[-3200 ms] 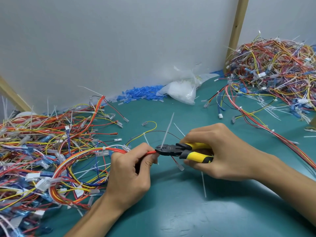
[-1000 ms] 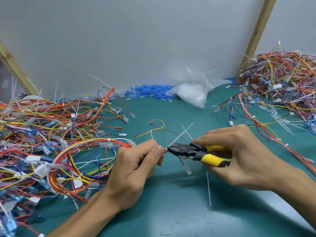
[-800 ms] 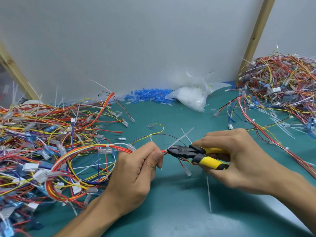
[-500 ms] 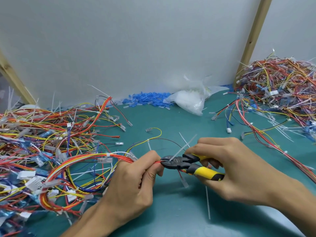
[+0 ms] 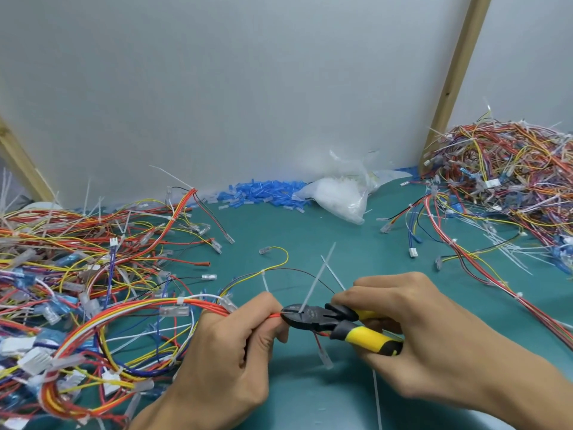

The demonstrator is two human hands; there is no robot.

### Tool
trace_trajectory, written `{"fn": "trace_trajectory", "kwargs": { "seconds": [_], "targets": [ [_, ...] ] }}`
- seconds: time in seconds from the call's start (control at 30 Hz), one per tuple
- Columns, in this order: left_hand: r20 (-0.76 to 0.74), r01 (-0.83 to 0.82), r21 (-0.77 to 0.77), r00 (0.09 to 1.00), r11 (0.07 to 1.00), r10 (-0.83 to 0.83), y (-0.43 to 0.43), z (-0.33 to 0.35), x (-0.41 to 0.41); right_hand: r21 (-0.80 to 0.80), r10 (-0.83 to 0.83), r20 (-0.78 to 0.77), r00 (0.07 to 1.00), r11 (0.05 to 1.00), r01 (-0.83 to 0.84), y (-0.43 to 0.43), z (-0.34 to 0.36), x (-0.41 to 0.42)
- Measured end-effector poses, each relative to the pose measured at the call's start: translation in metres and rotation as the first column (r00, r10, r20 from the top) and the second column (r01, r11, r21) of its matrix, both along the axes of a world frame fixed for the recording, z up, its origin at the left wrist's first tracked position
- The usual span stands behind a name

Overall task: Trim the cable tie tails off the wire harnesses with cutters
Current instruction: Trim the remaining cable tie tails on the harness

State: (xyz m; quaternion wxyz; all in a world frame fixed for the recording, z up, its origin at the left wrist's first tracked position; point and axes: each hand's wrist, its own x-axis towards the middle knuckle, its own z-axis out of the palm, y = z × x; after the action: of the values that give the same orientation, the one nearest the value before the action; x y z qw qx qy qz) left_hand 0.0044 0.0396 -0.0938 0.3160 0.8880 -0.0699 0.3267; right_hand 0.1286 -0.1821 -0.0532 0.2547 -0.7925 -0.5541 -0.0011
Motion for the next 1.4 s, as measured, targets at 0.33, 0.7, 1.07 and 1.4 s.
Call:
{"fn": "trace_trajectory", "kwargs": {
  "seconds": [0.33,0.7,1.07,1.4],
  "targets": [
    [0.007,0.001,-0.027,1.000,1.000,-0.001,-0.0015,0.0016,-0.0009,0.041,0.018,-0.041,0.999,0.999,-0.016,0.0018,-0.0022,-0.0034],
    [0.030,-0.021,-0.021,0.999,1.000,0.021,-0.0020,0.0013,-0.0007,0.049,0.013,-0.137,0.991,0.999,-0.006,0.0036,-0.0063,-0.0043],
    [0.050,-0.021,-0.039,0.999,0.999,0.023,-0.0032,0.0027,-0.0001,0.091,-0.018,-0.175,0.984,0.995,0.034,0.0037,-0.0101,-0.0042],
    [-0.001,0.023,-0.093,1.000,0.995,-0.023,-0.0012,-0.0013,0.0005,0.365,-0.170,-0.416,0.893,0.869,0.335,0.0032,-0.0039,0.0004]
  ]
}}
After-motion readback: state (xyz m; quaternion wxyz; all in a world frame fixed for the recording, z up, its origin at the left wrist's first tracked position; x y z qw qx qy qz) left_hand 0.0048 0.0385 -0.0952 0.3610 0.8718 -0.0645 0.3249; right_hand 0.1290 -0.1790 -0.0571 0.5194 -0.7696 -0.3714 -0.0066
